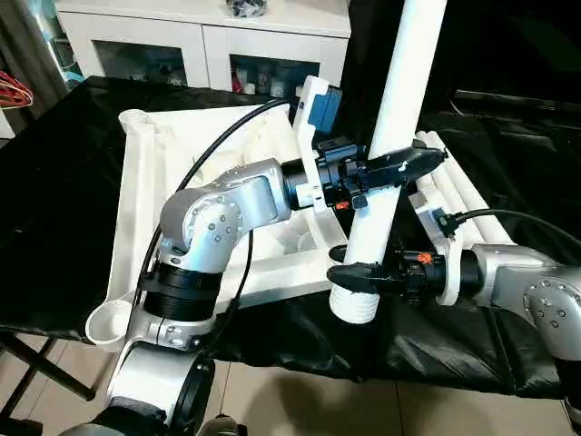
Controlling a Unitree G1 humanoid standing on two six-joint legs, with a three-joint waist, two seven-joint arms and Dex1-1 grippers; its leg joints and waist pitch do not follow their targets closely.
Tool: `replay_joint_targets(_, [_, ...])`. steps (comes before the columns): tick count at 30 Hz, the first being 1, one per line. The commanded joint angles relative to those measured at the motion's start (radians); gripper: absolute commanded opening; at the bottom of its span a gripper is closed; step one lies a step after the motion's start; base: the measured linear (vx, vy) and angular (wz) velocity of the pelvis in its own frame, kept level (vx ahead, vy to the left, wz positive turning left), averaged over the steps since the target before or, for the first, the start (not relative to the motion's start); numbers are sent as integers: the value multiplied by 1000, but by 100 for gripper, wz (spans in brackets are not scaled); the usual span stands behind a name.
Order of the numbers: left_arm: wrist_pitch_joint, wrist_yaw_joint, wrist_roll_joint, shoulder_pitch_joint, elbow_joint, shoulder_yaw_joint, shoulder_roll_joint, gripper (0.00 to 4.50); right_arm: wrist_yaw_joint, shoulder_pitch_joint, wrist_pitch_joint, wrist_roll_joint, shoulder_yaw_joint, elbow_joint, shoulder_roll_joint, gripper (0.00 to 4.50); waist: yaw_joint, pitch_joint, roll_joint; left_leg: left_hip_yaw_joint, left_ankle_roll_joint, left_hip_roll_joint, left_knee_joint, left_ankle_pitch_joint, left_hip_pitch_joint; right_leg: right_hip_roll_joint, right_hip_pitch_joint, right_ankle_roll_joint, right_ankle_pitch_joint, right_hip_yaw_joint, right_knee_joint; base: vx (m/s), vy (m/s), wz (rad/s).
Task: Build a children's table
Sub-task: Pick table leg
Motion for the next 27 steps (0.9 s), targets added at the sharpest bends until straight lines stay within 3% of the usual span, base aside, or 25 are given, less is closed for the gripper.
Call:
replay_joint_targets(1, [12, -30, -7, -12, -25, -32, -1, 185, -8, -4, -10, 4, -8, 7, 0, 195, 3, -67, -13, -12, 25, 46, -58, -92, 31, -71, 38, -247, 5, 26, -68, 0, 0, 0])
replay_joint_targets(2, [3, -23, 4, -12, -27, -35, 1, 185, -11, 0, -11, 4, -10, 5, 4, 195, 4, -67, -12, -13, 25, 46, -58, -91, 32, -71, 38, -248, 7, 26, -68, 0, 0, 0])
replay_joint_targets(5, [-3, 3, -2, -17, -20, -12, -12, 258, -22, 9, -15, 2, -14, -2, 15, 195, 3, -68, -7, -14, 19, 47, -59, -100, 32, -71, 38, -248, 3, 26, -68, 0, 0, 0])
replay_joint_targets(6, [-4, 13, -28, -18, -22, 20, -23, 258, -34, 19, -23, 1, -20, -7, 25, 195, 3, -68, -10, -13, 18, 46, -59, -99, 32, -71, 39, -250, 10, 26, -68, 0, 0, 0])
replay_joint_targets(9, [-16, 9, -30, -14, -30, 26, -20, 290, -46, 23, -28, 2, -26, -8, 35, 194, 5, -68, -10, -14, 20, 46, -58, -96, 31, -72, 39, -259, 19, 25, -67, 0, 0, 0])
replay_joint_targets(15, [-100, 70, -48, -4, -43, 111, -53, 295, -139, 46, -134, -53, -56, -28, 98, 194, 4, -66, -11, -14, 15, 47, -61, -106, 30, -72, 37, -253, 12, 25, -69, 0, 0, 0])
replay_joint_targets(17, [-162, 133, 2, 2, -29, 141, -55, 295, -185, 53, -150, -58, -83, -48, 121, 194, 5, -66, -10, -14, 13, 48, -61, -121, 30, -74, 38, -249, -7, 26, -73, 0, 0, 0])
replay_joint_targets(19, [-171, 128, 67, 51, -64, 98, 7, 295, -235, 63, -172, -80, -102, -69, 127, 194, 6, -67, -8, -18, 6, 49, -64, -122, 33, -72, 37, -223, -20, 25, -73, 0, 0, 0])
replay_joint_targets(22, [-152, 161, 62, 81, -86, 121, 17, 295, -269, 71, -185, -73, -131, -83, 141, 194, 2, -67, -6, -16, -2, 47, -65, -110, 31, -69, 35, -198, -9, 26, -69, 0, 0, 0])
replay_joint_targets(23, [-154, 201, 74, 95, -92, 139, 19, 295, -286, 80, -193, -70, -150, -96, 146, 194, -1, -66, -15, -14, -2, 46, -65, -118, 32, -67, 33, -201, -11, 25, -71, 0, 0, 0])
replay_joint_targets(24, [-179, 225, 111, 106, -92, 139, 28, 295, -296, 87, -194, -70, -158, -107, 147, 194, 3, -67, -8, -15, -5, 48, -65, -120, 34, -70, 33, -204, -15, 25, -69, 0, 0, 0])
replay_joint_targets(27, [-257, 315, 231, 134, -76, 133, 54, 295, -344, 107, -213, -103, -173, -134, 152, 194, 5, -64, -8, -18, -8, 51, -69, -133, 33, -69, 31, -178, -38, 26, -76, 0, 0, 0])
